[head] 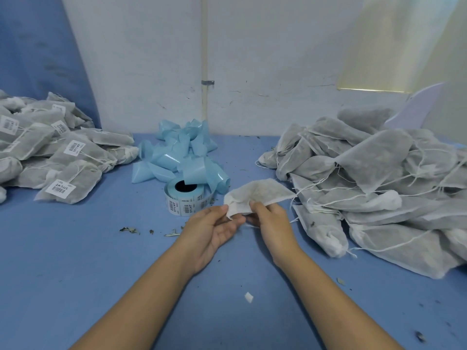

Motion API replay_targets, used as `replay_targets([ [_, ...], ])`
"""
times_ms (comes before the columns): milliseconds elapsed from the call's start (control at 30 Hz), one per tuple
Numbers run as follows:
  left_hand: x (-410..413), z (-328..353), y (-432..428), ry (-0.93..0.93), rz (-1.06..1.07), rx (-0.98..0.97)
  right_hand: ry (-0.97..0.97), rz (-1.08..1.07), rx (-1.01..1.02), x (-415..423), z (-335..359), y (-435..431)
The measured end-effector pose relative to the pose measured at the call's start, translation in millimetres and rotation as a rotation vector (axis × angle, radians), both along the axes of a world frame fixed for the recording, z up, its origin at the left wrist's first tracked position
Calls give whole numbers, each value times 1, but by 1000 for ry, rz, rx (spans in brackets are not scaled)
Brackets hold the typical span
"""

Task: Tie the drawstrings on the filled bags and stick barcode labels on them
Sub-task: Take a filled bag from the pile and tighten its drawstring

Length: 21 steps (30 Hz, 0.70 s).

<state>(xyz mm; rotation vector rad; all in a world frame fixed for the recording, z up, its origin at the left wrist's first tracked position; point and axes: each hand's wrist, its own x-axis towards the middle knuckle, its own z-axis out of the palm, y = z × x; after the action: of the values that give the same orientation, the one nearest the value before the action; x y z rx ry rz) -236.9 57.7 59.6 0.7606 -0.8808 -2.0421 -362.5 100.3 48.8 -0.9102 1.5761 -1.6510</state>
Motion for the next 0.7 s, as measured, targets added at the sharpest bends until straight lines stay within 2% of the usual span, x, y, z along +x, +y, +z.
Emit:
replay_targets([
  [100,-2,-1,2,-167,-57,-121,-12,-7,-25,-1,-1,-1],
  [167,-3,-2,3,-205,-89,-182,-29,-42,-55,-1,1,0],
  [400,0,-4,4,25,-42,-191,97,-34,9,7,5,1],
  [500,-3,-5,6,36,3,-207,94,80,-50,10,6,6],
  [567,-3,-4,5,31,6,-219,171,130,-113,12,5,10],
  [700,-2,-4,6,9,-18,-279,246,145,-233,14,7,14],
])
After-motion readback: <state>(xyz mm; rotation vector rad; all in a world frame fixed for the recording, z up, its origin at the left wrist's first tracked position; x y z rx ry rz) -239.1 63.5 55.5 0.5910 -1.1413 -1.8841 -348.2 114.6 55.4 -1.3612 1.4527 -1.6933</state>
